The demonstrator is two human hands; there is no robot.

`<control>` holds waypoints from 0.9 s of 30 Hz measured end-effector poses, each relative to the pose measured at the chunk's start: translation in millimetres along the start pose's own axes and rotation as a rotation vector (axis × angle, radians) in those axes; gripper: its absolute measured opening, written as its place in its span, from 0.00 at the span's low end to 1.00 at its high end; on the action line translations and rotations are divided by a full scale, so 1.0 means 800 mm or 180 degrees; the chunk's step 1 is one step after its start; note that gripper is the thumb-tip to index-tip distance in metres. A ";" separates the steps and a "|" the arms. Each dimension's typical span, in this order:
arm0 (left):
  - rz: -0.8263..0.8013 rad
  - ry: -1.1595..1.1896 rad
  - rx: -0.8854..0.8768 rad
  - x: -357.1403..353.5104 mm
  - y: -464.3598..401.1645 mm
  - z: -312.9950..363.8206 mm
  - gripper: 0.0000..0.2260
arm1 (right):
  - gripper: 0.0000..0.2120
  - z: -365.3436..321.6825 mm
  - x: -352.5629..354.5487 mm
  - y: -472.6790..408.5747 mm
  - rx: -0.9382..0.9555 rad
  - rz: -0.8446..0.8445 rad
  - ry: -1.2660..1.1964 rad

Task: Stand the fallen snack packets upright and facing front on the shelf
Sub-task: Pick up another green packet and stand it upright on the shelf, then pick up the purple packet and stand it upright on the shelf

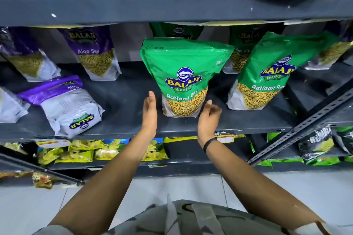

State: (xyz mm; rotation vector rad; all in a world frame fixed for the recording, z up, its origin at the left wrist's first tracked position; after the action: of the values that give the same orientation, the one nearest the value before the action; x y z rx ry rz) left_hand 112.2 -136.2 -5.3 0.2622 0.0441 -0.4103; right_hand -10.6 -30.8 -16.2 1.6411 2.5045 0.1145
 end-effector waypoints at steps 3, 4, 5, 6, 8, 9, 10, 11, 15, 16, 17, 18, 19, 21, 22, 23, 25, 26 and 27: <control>0.0349 0.0031 -0.0359 0.027 0.008 0.010 0.21 | 0.07 0.019 -0.020 0.042 -0.0148 -0.0256 0.0032; 0.0438 0.0027 -0.0465 0.039 0.011 0.015 0.20 | 0.07 0.024 -0.031 0.056 -0.0200 -0.0415 -0.0007; 0.0531 0.0029 -0.0555 0.050 0.013 0.021 0.19 | 0.07 0.029 -0.044 0.069 -0.0241 -0.0577 -0.0072; 0.0622 0.0039 -0.0639 0.063 0.014 0.028 0.19 | 0.07 0.032 -0.058 0.082 -0.0284 -0.0751 -0.0125; 0.0780 0.0034 -0.0805 0.093 0.016 0.042 0.19 | 0.10 0.035 -0.088 0.106 -0.0343 -0.1087 -0.0144; 0.0839 0.0015 -0.0882 0.111 0.017 0.049 0.18 | 0.10 0.036 -0.105 0.115 -0.0360 -0.1248 -0.0131; 0.0881 0.0003 -0.0973 0.128 0.019 0.056 0.17 | 0.10 0.035 -0.121 0.121 -0.0358 -0.1393 -0.0088; 0.0907 -0.0025 -0.1085 0.149 0.020 0.062 0.15 | 0.10 0.033 -0.141 0.127 -0.0353 -0.1518 -0.0018; 0.1185 -0.0581 -0.1458 0.240 0.017 0.085 0.11 | 0.10 0.021 -0.225 0.144 -0.0126 -0.1764 0.0324; 0.1297 -0.0656 -0.1565 0.265 0.017 0.090 0.11 | 0.10 0.018 -0.248 0.147 0.0007 -0.1824 0.0400; 0.1458 -0.0775 -0.1691 0.289 0.016 0.093 0.11 | 0.10 0.014 -0.271 0.150 0.0110 -0.1879 0.0443; 0.1637 -0.0949 -0.1795 0.313 0.016 0.097 0.12 | 0.11 0.012 -0.292 0.151 0.0174 -0.1955 0.0492; 0.1789 -0.1144 -0.1853 0.337 0.013 0.099 0.12 | 0.11 0.010 -0.313 0.152 0.0184 -0.2068 0.0566; 0.1964 -0.1241 -0.1676 0.377 -0.001 0.098 0.14 | 0.09 0.010 -0.348 0.150 0.0097 -0.2362 0.0815; 0.1948 -0.1123 -0.1370 0.392 -0.010 0.094 0.16 | 0.08 0.014 -0.362 0.149 0.0008 -0.2514 0.0889; 0.1864 -0.0929 -0.0954 0.405 -0.019 0.088 0.17 | 0.09 0.018 -0.372 0.149 -0.0128 -0.2623 0.0908; 0.1413 -0.0276 0.0156 0.414 -0.027 0.075 0.24 | 0.11 0.025 -0.382 0.148 -0.0408 -0.2723 0.0994; 0.1066 0.0077 0.0738 0.412 -0.026 0.071 0.26 | 0.11 0.028 -0.385 0.146 -0.0461 -0.2792 0.1164; 0.0721 0.0326 0.1193 0.407 -0.024 0.070 0.26 | 0.09 0.030 -0.387 0.145 -0.0494 -0.2889 0.1341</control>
State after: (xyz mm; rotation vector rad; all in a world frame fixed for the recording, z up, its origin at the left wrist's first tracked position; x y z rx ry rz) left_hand 402.0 -294.3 12.7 0.6514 0.0371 -0.1763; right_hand 220.1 -268.4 1.0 0.3316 3.1700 0.5638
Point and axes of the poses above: each hand's wrist, its own y-axis away from the middle knuckle, its own x-axis out of the back of the hand, z = x × y, the point moved 2 cm from there along -y, towards the middle knuckle, and after that the axes turned 7 degrees about -z, right-handed, at the moved point
